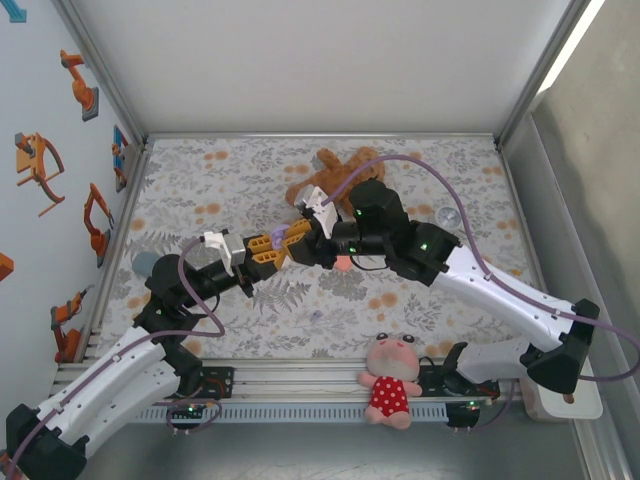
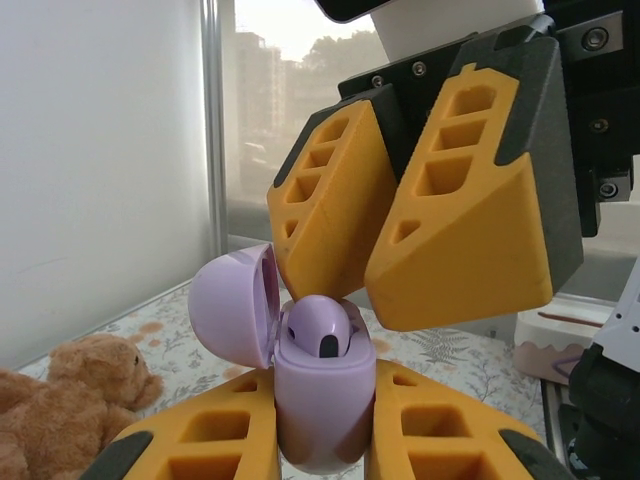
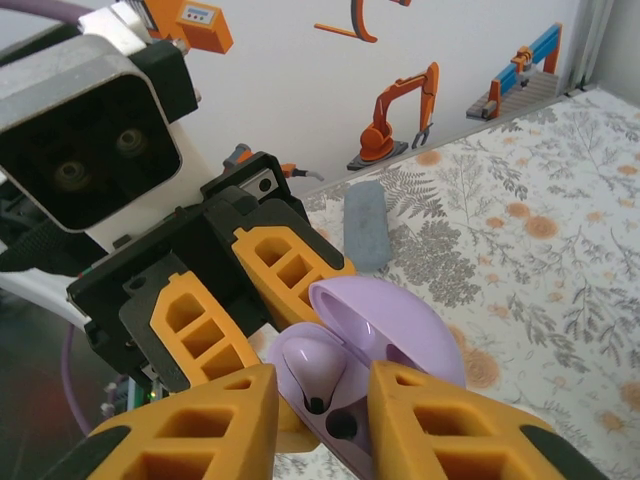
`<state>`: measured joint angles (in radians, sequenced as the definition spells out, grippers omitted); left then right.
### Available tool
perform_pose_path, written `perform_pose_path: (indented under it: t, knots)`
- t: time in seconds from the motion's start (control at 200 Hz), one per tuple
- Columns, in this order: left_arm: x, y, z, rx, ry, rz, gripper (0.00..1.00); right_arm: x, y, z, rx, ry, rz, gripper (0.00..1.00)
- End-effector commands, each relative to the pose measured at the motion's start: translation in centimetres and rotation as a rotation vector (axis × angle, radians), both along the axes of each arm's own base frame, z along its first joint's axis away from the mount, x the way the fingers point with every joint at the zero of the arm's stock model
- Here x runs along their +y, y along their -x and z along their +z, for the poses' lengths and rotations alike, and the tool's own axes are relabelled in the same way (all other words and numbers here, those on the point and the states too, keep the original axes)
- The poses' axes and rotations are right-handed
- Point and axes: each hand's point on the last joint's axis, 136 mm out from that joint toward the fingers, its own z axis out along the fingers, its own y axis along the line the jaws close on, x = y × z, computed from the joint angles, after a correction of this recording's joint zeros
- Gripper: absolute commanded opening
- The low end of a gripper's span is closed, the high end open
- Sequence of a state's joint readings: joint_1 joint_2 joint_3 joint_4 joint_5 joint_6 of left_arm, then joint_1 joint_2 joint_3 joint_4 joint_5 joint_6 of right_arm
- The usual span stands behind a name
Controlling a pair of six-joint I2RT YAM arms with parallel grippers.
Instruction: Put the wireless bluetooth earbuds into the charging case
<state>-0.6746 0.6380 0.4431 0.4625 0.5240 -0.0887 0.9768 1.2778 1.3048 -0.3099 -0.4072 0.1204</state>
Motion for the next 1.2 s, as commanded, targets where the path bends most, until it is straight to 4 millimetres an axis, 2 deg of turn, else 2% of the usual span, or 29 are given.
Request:
perform_pose_path:
  t: [0.0,0.25,0.586,0.781,0.891,0.947,1.102,1.192]
  knots:
    - [0.2,0.7,1.7,-0.041,0.039,-0.019,0.03,-0.1,0.1,1.4,-0.016,-0.02,-0.002,0.35]
    - [0.3,0.7,1.5,-0.037,0.042,-0.014,0.03,-0.6,-0.1,3.1,-0.034,-0.064,-0.032,0.43]
    - [0.5,0.5,1.0,-0.022,0.036,0.001,0.03,-2.0,-0.9,4.4,-0.061,-0.092,-0.127,0.62]
    - [0.9,0.7,0.9,-0.019,0.037,0.013,0.03,-4.4,-2.6,4.3,-0.061,-0.097,-0.288,0.84]
    - [1.2,0.9,0.7,-0.019,0.035,0.023,0.03,-6.0,-3.7,3.1,-0.012,-0.085,-0.381,0.92]
    - [1.3,1.0,0.7,-0.017,0.036,0.027,0.03,-6.8,-4.3,1.8,0.02,-0.055,-0.43,0.96]
    - [1.8,1.1,0.3,-0.004,0.05,0.042,0.03,-8.9,-5.8,-3.4,0.162,0.072,-0.554,0.98]
    - [2.2,1.4,0.3,-0.003,0.067,0.052,0.03,-9.3,-6.0,-6.6,0.246,0.133,-0.587,0.98]
